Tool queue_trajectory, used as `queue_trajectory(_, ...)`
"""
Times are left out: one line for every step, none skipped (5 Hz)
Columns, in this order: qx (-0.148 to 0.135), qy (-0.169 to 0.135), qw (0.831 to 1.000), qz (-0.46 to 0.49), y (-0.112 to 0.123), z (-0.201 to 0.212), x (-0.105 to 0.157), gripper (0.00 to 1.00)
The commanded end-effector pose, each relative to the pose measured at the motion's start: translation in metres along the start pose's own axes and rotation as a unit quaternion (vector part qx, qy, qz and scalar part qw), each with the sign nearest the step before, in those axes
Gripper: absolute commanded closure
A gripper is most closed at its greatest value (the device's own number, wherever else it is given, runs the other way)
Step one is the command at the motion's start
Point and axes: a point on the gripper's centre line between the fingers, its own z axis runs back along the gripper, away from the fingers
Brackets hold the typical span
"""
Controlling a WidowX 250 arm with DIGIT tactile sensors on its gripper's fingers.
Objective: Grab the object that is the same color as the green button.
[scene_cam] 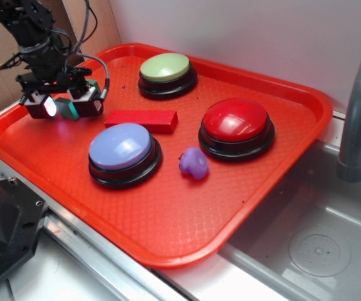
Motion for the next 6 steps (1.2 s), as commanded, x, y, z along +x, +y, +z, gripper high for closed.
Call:
queue_trajectory(-0.008, -0.031, 0.999, -0.007, -0.001, 0.008, 0.0, 0.99)
queue_trajectory(-0.005, -0.046, 0.999, -0.025, -0.012, 0.026, -0.002, 1.0)
queue_trajectory(0.017, -0.06, 0.996, -0.06, -0.032, 0.062, -0.005, 1.0)
queue_trajectory(-0.013, -0.062, 0.992, -0.107, -0.055, 0.095, -0.016, 1.0)
queue_trajectory(-0.04, -0.064, 0.984, -0.164, -0.081, 0.119, -0.039, 1.0)
queue_trajectory(-0.061, -0.055, 0.975, -0.209, -0.098, 0.132, -0.063, 1.0)
